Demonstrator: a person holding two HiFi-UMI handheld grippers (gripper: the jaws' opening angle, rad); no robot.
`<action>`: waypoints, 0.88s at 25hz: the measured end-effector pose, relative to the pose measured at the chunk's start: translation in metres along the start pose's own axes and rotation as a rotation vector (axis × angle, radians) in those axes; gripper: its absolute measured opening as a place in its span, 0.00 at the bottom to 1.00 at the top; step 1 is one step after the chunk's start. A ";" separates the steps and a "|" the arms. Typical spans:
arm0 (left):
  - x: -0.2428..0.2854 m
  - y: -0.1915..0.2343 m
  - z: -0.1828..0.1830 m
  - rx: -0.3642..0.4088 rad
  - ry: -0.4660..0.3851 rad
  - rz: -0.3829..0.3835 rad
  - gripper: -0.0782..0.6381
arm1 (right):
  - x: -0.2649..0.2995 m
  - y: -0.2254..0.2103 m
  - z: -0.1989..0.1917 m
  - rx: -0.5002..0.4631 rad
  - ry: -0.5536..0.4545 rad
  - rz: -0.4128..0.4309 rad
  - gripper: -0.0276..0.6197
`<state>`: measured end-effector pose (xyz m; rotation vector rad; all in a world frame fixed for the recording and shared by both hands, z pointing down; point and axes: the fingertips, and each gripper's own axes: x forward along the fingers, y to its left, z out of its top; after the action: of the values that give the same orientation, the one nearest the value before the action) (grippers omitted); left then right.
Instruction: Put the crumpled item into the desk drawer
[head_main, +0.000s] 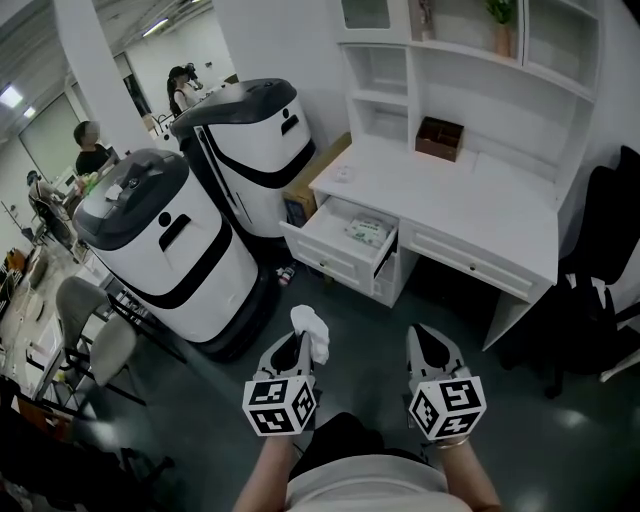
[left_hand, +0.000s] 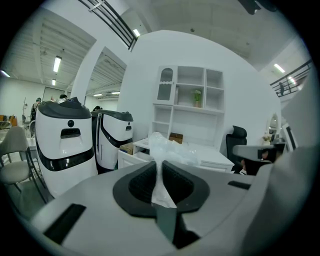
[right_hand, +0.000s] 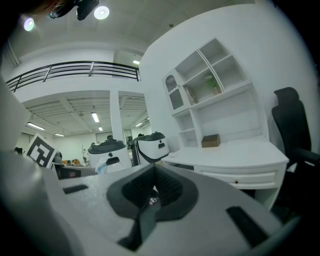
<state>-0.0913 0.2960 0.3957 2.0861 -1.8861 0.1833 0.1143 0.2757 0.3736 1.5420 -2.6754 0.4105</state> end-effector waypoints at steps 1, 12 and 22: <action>0.002 0.001 0.000 0.000 0.003 0.001 0.15 | 0.002 -0.001 -0.001 0.003 0.004 -0.002 0.05; 0.066 0.027 0.005 -0.003 0.033 0.008 0.15 | 0.057 -0.027 -0.004 0.011 0.047 -0.035 0.05; 0.168 0.066 0.032 0.005 0.072 -0.025 0.15 | 0.155 -0.051 0.006 0.032 0.069 -0.081 0.05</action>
<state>-0.1398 0.1220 0.4269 2.0768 -1.8189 0.2534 0.0793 0.1194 0.4026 1.6071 -2.5576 0.4956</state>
